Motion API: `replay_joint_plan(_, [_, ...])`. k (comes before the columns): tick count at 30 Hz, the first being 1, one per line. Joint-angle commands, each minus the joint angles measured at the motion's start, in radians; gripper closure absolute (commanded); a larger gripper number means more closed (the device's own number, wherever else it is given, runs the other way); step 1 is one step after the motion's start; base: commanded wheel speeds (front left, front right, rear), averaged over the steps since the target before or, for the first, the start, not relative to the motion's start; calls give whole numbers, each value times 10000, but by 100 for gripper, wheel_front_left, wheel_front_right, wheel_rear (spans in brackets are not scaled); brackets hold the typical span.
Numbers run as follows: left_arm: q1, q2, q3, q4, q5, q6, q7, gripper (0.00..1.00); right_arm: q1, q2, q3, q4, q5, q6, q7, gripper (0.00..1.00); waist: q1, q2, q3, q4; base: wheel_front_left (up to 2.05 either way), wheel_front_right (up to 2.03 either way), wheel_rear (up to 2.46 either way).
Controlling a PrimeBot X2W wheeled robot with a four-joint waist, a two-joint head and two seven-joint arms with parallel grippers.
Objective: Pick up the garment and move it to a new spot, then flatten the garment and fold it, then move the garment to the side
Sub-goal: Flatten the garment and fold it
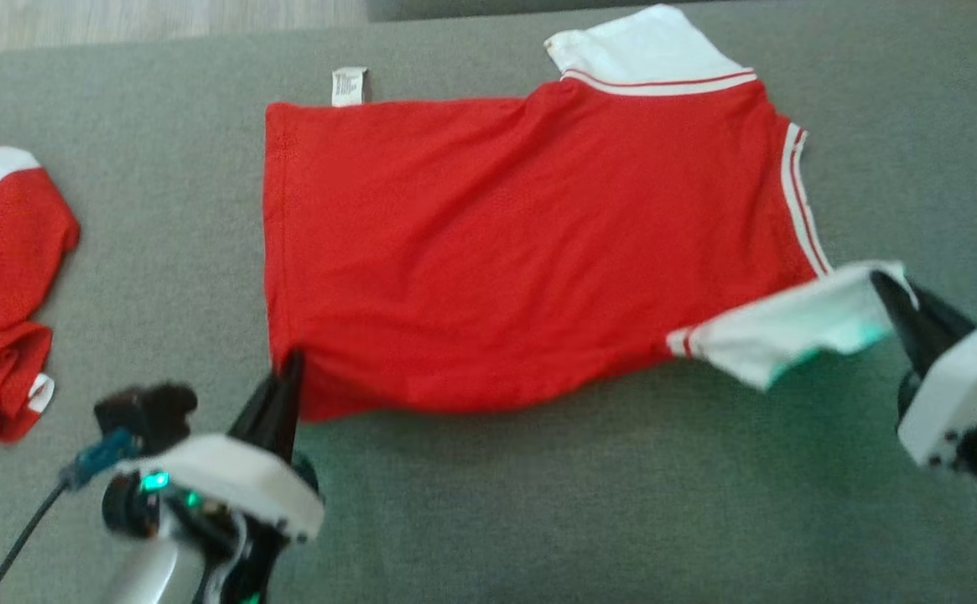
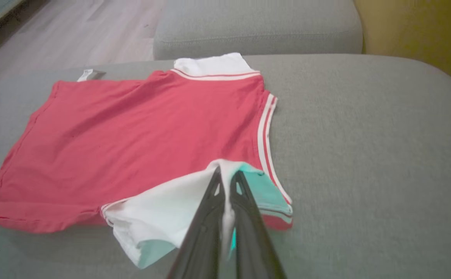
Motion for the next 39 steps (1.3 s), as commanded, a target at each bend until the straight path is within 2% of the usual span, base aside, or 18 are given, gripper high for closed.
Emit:
replay_joint_plan(1, [-906, -148, 301, 217, 195, -71, -285, 100, -698, -337, 297, 10, 154, 75, -370, 100, -2, 0, 284, 129, 0, 0, 0])
replay_joint_plan(8, [-2635, -1079, 211, 2288, 751, 37, -1300, 100, -2213, -818, 713, 1365, 342, 75, -1586, 100, -2, 0, 995, 385, 0, 0, 0])
replay_joint_plan(17, [-3507, -1353, 77, 3812, 1045, -132, -1893, 100, -3269, -1127, 1356, 2723, 432, 75, -2903, 100, -2, 0, 1469, 424, 0, 0, 0])
replay_joint_plan(18, [-3551, -1360, 57, 3881, 1068, -170, -1954, 93, -3321, -1135, 1388, 2844, 440, 75, -2987, 63, -2, 0, 1482, 433, 0, 0, 0])
replay_joint_plan(19, [-3551, -1360, 57, 3881, 1068, -170, -1954, 93, -3321, -1135, 1388, 2844, 440, 75, -2987, 63, -2, 0, 1482, 433, 0, 0, 0])
replay_joint_plan(20, [-3597, -1354, 18, 3925, 1115, -236, -2045, 26, -3369, -1095, 1351, 2963, 459, 75, -3087, 0, -2, 0, 1487, 442, 0, 0, 0])
replay_joint_plan(21, [-3647, -1359, -11, 3960, 1155, -300, -2153, 0, -3419, -1066, 1334, 3050, 460, 75, -3203, 0, -2, 0, 1481, 452, 0, 0, 0])
replay_joint_plan(25, [-3657, -1304, -104, 4061, 1395, -339, -2534, 0, -3538, -1057, 1400, 3220, 455, 75, -3735, 0, -2, 0, 1294, 453, 0, 0, 0])
replay_joint_plan(30, [-3077, -1029, -322, 3720, 1917, 25, -2807, 0, -3150, -914, 1029, 2933, 498, 75, -4269, 0, -2, 0, 847, 454, 0, 0, 0])
replay_joint_plan(35, [-2430, -1010, -532, 3487, 2038, 543, -2406, 0, -2101, -489, 370, 2163, 126, 75, -3791, 0, -2, 0, 633, 425, 0, 0, 0])
replay_joint_plan(37, [-2314, -972, -589, 3724, 2121, 913, -2025, 0, -1638, -92, 110, 1698, -180, 75, -3516, 0, -2, 0, 662, 330, 0, 0, 0])
replay_joint_plan(39, [-2353, -994, -579, 3877, 2139, 1059, -1935, 0, -1461, 169, -15, 1514, -353, 75, -3438, 0, -2, 0, 736, 260, 0, 0, 0])
